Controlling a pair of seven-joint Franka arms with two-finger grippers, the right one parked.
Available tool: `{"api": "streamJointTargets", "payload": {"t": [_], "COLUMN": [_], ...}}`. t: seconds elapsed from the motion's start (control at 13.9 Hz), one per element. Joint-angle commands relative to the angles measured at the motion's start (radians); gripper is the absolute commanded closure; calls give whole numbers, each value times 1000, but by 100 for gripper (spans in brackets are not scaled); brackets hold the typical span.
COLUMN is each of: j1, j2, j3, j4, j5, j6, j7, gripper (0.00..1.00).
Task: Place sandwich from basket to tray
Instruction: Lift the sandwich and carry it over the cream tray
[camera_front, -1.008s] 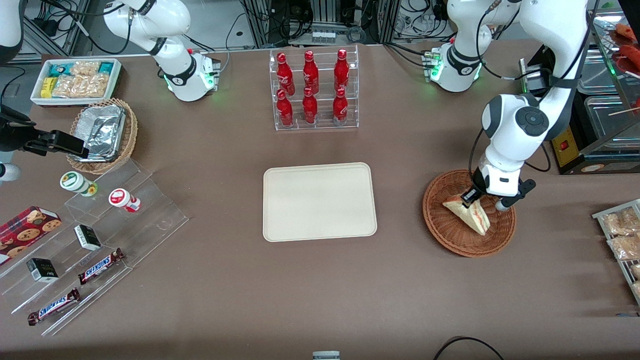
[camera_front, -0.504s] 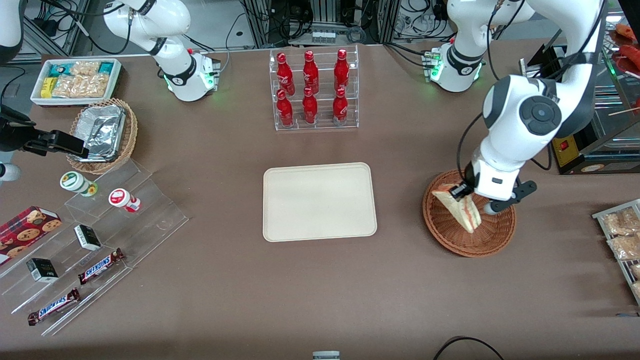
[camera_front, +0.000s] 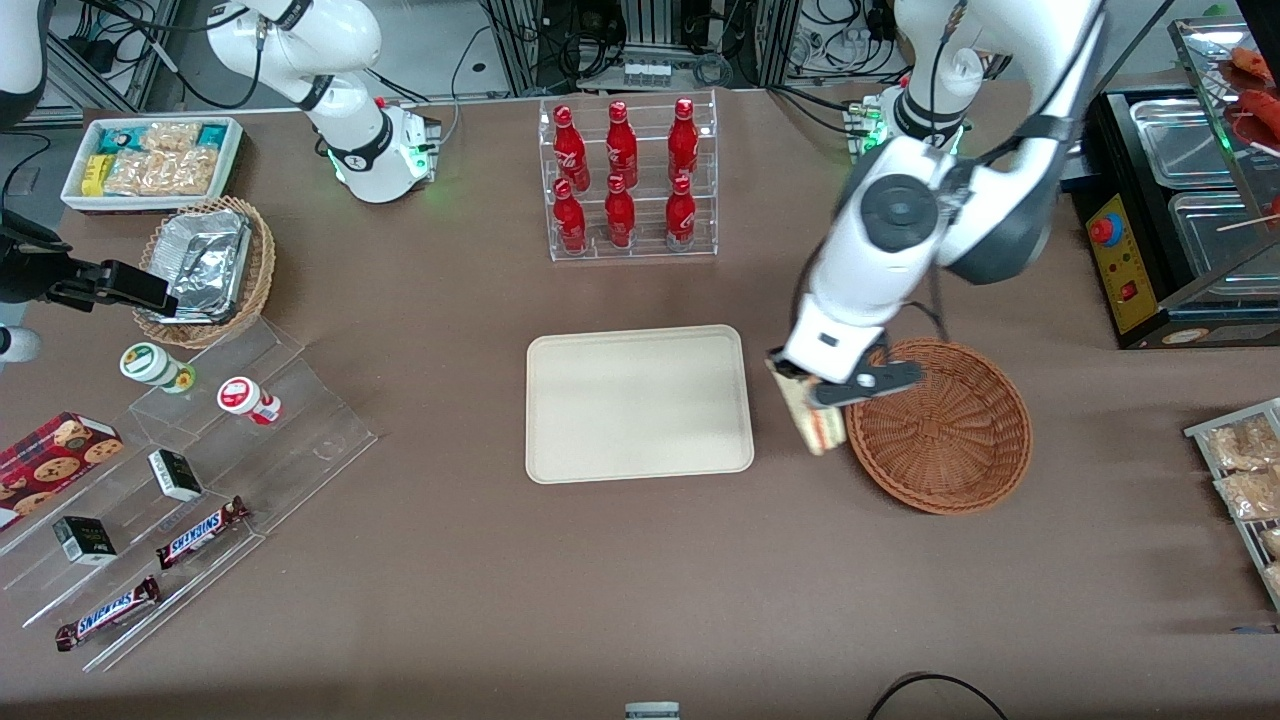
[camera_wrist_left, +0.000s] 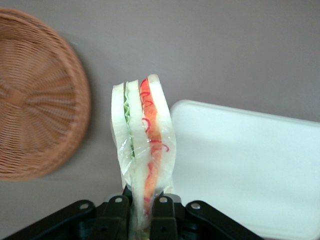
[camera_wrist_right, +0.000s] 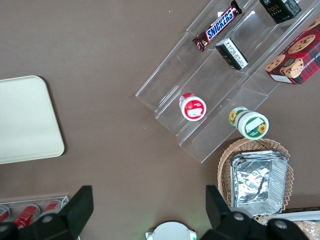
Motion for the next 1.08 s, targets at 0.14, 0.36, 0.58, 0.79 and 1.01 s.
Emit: {"api": "streamJointTargets", "payload": {"t": [0.14, 0.36, 0.58, 0.79, 1.01], "j1": [-183, -245, -298, -336, -339], "j2": [237, 315, 379, 404, 415], "j3": [9, 9, 11, 11, 12], "j4": [219, 275, 319, 311, 276], "j5": [125, 125, 137, 157, 157], "j6": [-38, -25, -1, 62, 125], "j7": [-144, -144, -144, -144, -138], "gripper": [100, 100, 100, 100, 100]}}
